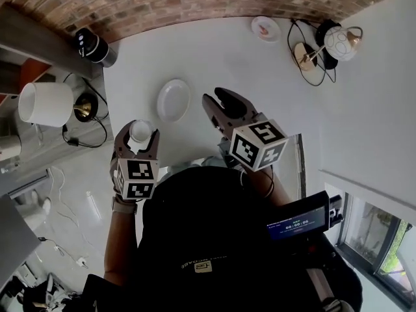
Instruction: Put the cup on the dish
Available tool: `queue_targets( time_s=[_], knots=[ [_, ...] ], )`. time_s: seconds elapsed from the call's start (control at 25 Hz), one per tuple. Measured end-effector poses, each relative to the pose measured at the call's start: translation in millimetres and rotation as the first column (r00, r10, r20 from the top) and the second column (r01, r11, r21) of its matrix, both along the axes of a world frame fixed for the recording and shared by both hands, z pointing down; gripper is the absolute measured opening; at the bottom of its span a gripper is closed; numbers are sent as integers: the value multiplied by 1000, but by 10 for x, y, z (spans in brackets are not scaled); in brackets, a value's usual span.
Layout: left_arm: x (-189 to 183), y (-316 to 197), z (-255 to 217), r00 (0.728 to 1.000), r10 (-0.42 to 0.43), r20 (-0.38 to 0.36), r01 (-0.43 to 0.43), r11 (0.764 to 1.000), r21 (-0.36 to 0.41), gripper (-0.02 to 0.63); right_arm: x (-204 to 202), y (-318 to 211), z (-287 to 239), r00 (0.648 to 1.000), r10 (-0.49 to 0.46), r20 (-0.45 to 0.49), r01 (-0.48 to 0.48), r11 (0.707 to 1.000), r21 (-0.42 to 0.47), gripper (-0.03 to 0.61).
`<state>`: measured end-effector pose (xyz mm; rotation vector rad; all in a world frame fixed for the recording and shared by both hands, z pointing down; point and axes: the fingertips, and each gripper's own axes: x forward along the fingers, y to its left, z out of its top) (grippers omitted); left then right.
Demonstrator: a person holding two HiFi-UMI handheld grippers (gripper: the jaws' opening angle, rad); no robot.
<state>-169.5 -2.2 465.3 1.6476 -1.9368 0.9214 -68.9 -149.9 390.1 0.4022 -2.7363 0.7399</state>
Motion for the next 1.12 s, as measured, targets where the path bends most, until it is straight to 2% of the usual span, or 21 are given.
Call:
queue_targets(
  time_s=[0.4, 1.12],
  knots=[
    [-23, -261, 248, 997, 74, -15, -73, 996, 54, 262, 267, -48, -43, 993, 115, -28, -114, 993, 26, 147],
    [15, -606, 899, 986, 161, -37, -161, 987, 11, 262, 792, -160, -41, 953, 293, -77, -290, 956, 52, 147]
  ],
)
